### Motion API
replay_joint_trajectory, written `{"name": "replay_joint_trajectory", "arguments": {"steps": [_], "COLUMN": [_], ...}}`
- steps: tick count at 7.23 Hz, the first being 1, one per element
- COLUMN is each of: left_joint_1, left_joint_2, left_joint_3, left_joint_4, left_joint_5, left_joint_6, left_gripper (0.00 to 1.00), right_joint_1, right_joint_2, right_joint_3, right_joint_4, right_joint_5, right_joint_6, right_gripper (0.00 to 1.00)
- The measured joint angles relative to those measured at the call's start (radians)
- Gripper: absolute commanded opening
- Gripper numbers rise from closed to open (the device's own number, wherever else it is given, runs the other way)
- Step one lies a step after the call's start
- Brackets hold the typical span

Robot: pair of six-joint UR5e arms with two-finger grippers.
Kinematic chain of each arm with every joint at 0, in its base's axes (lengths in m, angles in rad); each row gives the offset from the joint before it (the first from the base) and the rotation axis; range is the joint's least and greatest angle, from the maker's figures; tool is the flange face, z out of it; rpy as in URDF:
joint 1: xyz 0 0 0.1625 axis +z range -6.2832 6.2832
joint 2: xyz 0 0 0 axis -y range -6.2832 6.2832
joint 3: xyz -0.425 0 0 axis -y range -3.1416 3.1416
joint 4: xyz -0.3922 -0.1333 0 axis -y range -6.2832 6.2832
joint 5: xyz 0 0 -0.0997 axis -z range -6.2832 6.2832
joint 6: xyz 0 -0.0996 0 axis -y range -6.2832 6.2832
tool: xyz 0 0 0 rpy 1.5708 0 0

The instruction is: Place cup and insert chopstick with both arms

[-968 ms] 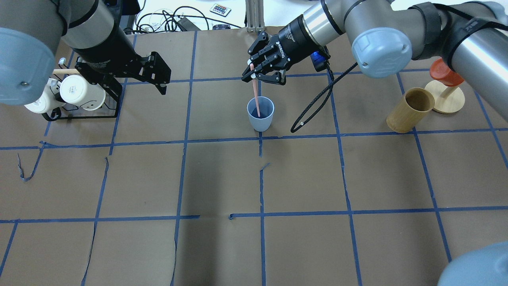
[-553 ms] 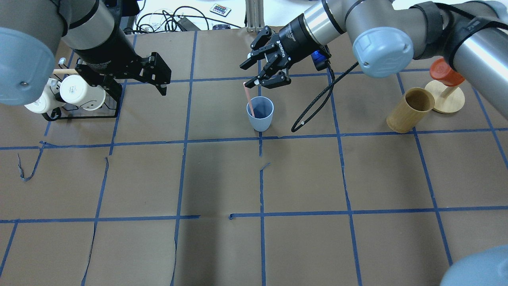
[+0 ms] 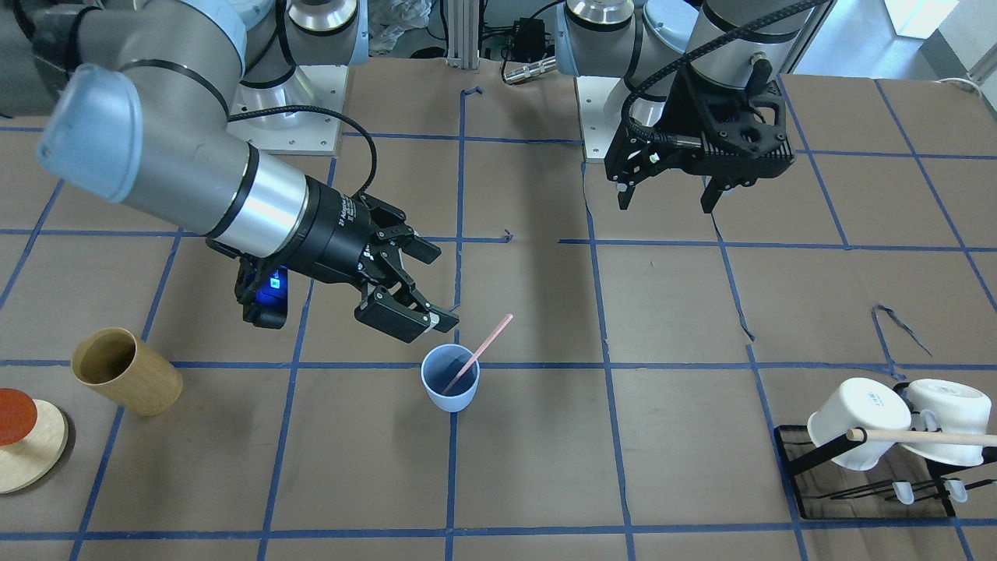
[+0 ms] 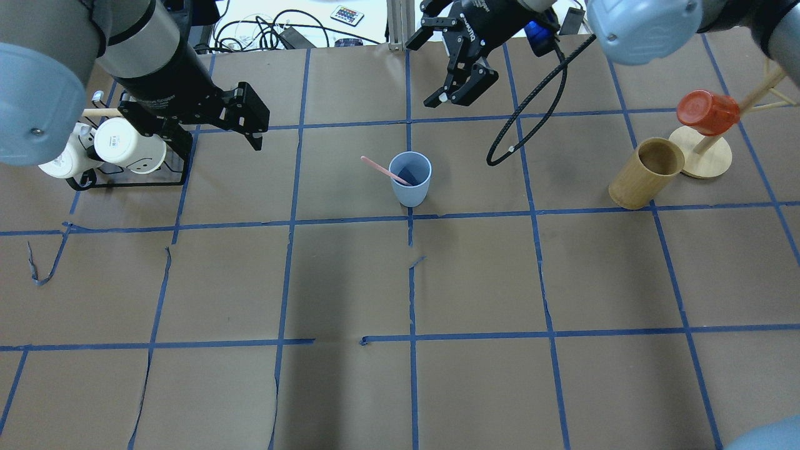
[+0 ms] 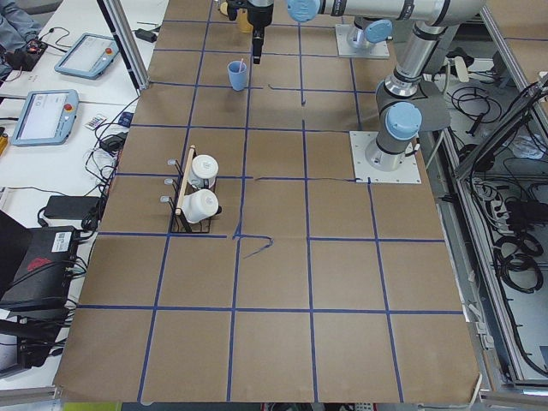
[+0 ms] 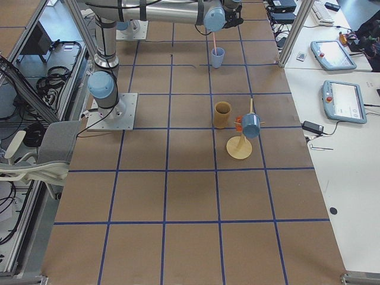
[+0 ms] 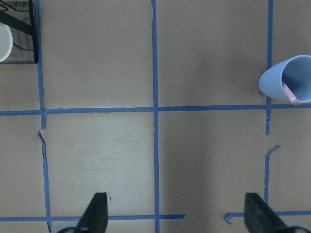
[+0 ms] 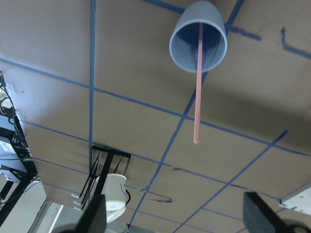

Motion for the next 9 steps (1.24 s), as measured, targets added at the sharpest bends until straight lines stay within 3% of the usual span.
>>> {"name": "replay_joint_trajectory", "arguments": {"steps": [1,4,7,9], "left_joint_1": [0.0,0.005,0.008,0.008], "left_joint_2": [0.0,-0.004,-0.008,-0.008], "left_joint_3": [0.0,0.007,0.013,0.013], "left_joint_4": [0.0,0.002,0.01,0.011], "left_joint_5": [0.0,-0.004,-0.006,-0.006], "left_joint_6": [0.0,0.005,0.011,0.011], "left_gripper": [1.0,1.0,1.0,1.0], "right_joint_1": [-0.003,-0.009,-0.067,-0.091], "right_joint_2": [-0.021,-0.081,-0.095,-0.128], "right_joint_3": [-0.009,-0.008,0.0,0.001], "right_joint_4": [0.029,0.204,0.266,0.31], "right_joint_5": [-0.114,-0.505,-0.641,-0.675], "right_joint_6": [-0.101,-0.65,-0.953,-1.139], "right_gripper": [1.0,1.0,1.0,1.0]}}
